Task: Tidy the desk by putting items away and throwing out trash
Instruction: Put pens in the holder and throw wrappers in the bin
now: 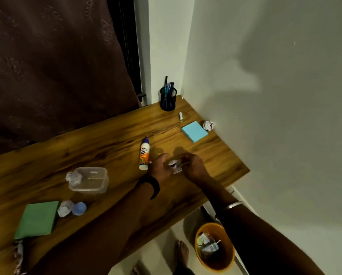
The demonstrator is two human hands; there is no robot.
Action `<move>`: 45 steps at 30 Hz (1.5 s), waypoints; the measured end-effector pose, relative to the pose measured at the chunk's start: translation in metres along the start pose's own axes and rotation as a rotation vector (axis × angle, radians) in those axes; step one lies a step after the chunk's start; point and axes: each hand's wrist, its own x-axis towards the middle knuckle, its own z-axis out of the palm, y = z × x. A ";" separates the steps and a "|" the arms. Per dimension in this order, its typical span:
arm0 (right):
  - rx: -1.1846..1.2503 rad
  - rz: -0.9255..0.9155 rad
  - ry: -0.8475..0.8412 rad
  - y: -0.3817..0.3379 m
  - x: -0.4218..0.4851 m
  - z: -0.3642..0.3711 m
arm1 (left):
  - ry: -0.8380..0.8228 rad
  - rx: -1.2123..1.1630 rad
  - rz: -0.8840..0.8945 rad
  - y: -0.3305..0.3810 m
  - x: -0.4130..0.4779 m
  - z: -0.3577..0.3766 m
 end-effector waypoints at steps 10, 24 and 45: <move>0.047 -0.017 0.134 0.033 0.037 -0.040 | 0.093 0.251 0.085 -0.004 0.040 0.038; -0.397 -0.079 -0.036 0.075 0.172 -0.108 | 0.225 -0.273 0.007 0.034 0.051 0.057; 0.526 -0.176 -0.347 -0.066 0.014 -0.007 | 0.195 -1.074 -0.097 0.024 -0.041 -0.025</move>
